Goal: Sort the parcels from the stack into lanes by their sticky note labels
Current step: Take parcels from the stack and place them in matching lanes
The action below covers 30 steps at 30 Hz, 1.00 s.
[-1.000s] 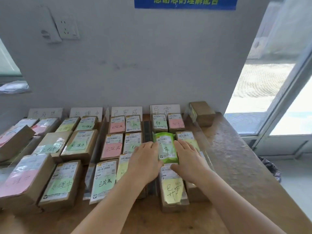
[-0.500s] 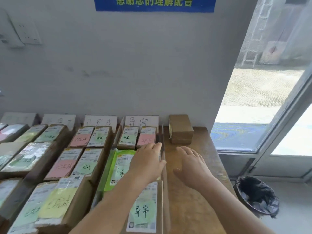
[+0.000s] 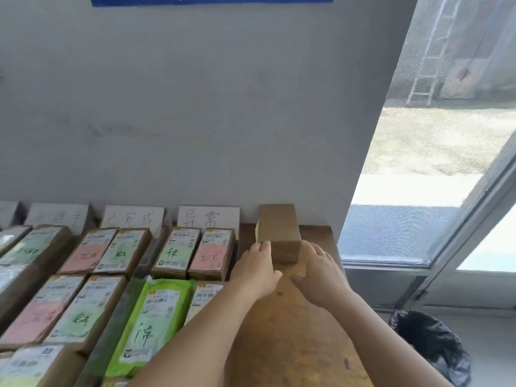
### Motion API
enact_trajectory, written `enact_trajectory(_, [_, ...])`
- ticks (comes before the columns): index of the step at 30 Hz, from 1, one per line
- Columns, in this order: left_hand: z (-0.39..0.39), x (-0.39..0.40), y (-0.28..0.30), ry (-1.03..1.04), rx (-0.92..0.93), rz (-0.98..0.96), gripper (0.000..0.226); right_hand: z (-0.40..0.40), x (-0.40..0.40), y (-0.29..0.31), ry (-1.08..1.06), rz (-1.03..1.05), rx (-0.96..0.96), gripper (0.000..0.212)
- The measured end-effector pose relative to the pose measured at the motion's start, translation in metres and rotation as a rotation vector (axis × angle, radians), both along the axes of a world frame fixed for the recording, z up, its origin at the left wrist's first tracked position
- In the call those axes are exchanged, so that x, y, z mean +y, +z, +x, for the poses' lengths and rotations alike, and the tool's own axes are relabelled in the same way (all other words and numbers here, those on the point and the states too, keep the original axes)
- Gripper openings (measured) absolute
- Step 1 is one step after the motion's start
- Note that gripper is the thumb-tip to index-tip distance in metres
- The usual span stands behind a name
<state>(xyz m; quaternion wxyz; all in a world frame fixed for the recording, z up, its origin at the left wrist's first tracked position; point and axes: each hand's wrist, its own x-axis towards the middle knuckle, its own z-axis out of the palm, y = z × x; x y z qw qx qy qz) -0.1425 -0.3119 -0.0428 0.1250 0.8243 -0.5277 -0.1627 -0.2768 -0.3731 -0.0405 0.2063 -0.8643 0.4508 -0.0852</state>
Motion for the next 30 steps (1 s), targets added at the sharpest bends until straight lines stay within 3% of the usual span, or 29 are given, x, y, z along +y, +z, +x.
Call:
enact_trajectory(7, [0.014,-0.056,-0.028,0.126,0.053,0.13,0.084,0.029,-0.059,-0.025,-0.018,0.087,0.022,0.069])
enact_trajectory(13, [0.024,-0.085,-0.05,0.25,0.227,0.113,0.092,0.047,-0.088,-0.044,-0.022,0.143,0.016,0.077])
enact_trajectory(18, [0.02,-0.086,-0.059,0.217,0.248,-0.041,0.083,0.047,-0.091,-0.056,-0.012,0.195,-0.062,0.07])
enact_trajectory(24, [-0.006,-0.068,-0.052,0.134,0.192,-0.244,0.077,0.024,-0.087,-0.054,-0.228,0.345,-0.283,0.051])
enact_trajectory(30, [-0.037,-0.065,-0.036,-0.02,0.173,-0.316,0.068,-0.006,-0.077,-0.044,-0.354,0.473,-0.311,0.058])
